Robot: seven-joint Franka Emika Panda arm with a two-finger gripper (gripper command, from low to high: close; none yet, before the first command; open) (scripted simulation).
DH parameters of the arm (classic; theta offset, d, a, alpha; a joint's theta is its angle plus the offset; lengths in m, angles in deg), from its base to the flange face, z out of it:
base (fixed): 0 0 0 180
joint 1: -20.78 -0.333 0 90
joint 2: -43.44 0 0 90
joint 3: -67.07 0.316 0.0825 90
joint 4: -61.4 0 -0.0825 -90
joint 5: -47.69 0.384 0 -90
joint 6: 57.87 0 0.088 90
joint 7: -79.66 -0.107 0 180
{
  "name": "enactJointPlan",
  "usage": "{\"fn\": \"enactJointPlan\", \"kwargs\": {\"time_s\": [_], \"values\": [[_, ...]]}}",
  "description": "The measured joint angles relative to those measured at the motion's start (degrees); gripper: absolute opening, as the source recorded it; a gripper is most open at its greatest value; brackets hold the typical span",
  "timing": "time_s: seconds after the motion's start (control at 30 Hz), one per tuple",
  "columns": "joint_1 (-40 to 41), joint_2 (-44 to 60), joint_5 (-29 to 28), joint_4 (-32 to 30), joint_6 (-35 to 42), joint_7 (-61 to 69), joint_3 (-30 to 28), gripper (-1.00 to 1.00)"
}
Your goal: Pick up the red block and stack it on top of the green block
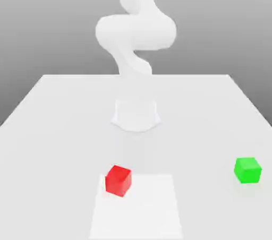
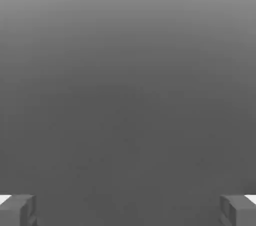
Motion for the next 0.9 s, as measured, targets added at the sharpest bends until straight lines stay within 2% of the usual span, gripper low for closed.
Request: {"fn": "enactJointPlan", "kwargs": {"time_s": [0.57,0.8,0.83,0.9], "values": [[6.8,35.9,-0.1,-27.2,-24.6,-14.6,0.7,0.00],[6.8,51.4,-0.4,-27.2,-37.3,-15.9,0.1,0.00],[6.7,53.1,-0.5,-27.0,-38.8,-15.9,-0.1,-1.00],[6.7,53.1,-0.5,-27.0,-38.8,-16.0,-0.1,-1.00]]}}
